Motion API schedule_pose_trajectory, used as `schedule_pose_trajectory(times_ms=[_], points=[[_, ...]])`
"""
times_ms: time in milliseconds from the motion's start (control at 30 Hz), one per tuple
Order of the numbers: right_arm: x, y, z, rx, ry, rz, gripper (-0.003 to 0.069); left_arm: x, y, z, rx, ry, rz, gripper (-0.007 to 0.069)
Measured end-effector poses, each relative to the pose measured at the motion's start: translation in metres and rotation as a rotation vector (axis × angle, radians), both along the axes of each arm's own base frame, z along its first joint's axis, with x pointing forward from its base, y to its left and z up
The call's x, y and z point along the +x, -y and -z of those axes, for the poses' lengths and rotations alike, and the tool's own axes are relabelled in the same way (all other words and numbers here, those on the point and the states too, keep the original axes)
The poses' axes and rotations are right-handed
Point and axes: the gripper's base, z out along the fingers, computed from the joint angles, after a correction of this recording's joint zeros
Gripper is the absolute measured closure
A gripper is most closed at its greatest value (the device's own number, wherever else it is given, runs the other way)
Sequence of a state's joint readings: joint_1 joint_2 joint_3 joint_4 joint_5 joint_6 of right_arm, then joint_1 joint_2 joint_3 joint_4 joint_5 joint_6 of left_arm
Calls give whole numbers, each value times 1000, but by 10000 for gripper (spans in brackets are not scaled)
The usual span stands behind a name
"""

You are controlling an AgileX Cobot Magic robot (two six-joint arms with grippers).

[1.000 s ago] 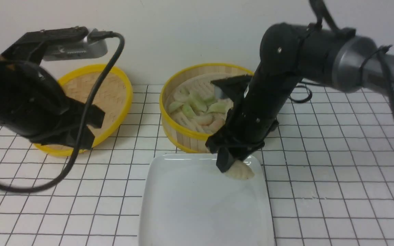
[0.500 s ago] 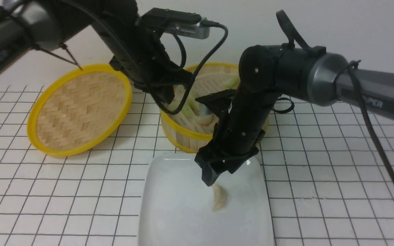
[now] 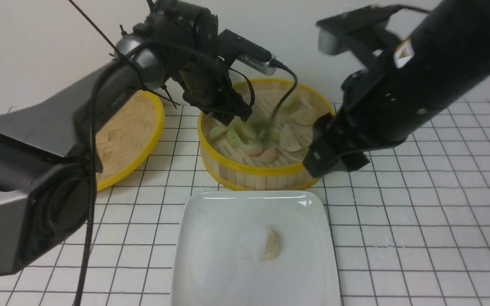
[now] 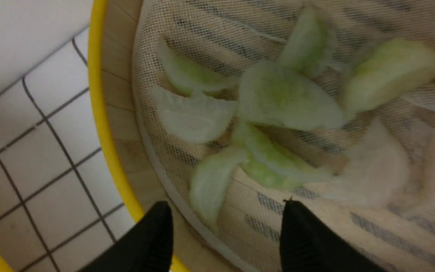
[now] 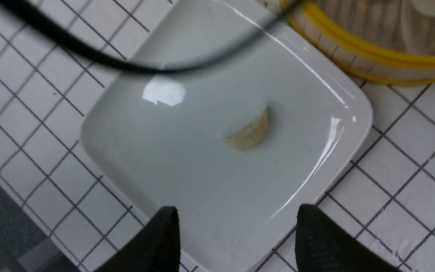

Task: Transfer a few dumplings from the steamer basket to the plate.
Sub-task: Use the left arm to grab a dumpling from the steamer

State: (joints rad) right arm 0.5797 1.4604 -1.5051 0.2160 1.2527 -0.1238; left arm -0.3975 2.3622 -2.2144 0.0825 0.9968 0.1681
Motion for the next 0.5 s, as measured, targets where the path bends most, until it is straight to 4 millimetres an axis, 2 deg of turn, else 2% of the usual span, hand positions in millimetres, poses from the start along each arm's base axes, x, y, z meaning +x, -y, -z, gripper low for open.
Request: schedule_pose_trajectory(times_ms=[67,200,367,433,500], points=[[-20,13,-25,48,74,0,280,5,2,11,2,12,3,237],[-51,33,-55,109,167,-1,280,9,5,26,10,15,11,228],[-87,57,-83,174,266,-3,281,11,9,32,1,30,18,228],[-94,61,-87,184,282,-4,281,11,11,33,-2,30,20,232],[-109,71,-95,209,321,-6,281,12,13,36,-5,26,23,272]])
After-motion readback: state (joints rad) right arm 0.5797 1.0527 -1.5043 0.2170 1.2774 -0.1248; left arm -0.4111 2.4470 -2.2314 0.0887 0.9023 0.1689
